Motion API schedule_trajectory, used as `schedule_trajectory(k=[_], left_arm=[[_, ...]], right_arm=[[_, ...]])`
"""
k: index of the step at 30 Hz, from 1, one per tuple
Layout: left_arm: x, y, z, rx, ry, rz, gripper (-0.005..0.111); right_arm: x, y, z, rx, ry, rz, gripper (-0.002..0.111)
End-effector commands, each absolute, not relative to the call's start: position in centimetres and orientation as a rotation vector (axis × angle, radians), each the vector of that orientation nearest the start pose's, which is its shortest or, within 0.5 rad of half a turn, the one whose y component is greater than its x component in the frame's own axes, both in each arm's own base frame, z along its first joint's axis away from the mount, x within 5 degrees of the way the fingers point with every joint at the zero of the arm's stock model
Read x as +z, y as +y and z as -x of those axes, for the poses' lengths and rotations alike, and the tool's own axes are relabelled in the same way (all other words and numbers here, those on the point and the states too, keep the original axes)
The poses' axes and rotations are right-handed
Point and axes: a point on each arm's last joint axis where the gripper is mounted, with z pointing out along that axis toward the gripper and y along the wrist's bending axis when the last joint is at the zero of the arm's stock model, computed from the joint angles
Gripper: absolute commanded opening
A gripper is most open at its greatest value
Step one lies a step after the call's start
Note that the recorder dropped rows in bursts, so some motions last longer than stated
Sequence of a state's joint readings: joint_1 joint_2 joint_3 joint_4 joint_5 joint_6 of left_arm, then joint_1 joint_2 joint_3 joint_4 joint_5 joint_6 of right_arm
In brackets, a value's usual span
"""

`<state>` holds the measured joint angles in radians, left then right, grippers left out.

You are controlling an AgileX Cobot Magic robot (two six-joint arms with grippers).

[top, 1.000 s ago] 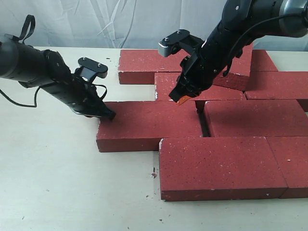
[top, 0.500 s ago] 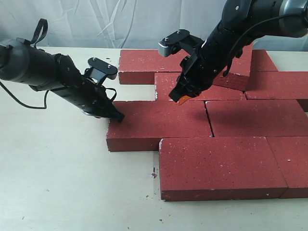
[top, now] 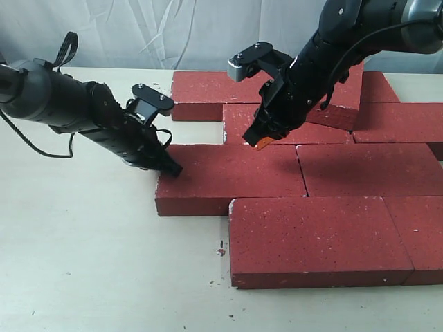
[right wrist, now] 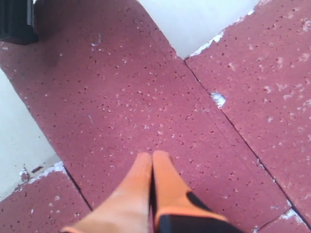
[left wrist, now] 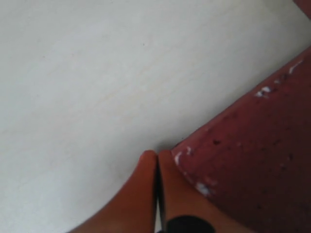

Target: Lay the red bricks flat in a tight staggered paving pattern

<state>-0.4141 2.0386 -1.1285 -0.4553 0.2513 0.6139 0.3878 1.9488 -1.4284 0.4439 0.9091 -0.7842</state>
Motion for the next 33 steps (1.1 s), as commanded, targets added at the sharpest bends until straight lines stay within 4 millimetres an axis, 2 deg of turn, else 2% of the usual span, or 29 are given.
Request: schedule_trajectory(k=[1,8,19,25,33], left_arm=[[11.0,-18.1,-35.2,-0.234,2.484,-0.849,0.000],[11.0,-17.3,-35.5,-0.188,2.471,-0.898,0.000],[11.0,-14.7,-36.6,-0.171,2.510,-0.803,0.000],[10.9,-14.6,-36.5,-0.173,2.521,-0.811,0.000],[12.6,-14.5,-35.7,-0.226,2.562,-0.824,0.000]], right_arm=[[20.4,18.0,-36.0,0.466,2.501,1.260,-0.001],[20.4,18.0,-36.0,0.466,2.501,1.260,-0.001],[20.4,18.0,-36.0,0.466,2.502,1.260,-0.001],[20.4,18.0,-36.0,0.466,2.502,1.260,-0.001],[20.4,17.9,-36.2,0.432,2.487,1.263,-0.001]])
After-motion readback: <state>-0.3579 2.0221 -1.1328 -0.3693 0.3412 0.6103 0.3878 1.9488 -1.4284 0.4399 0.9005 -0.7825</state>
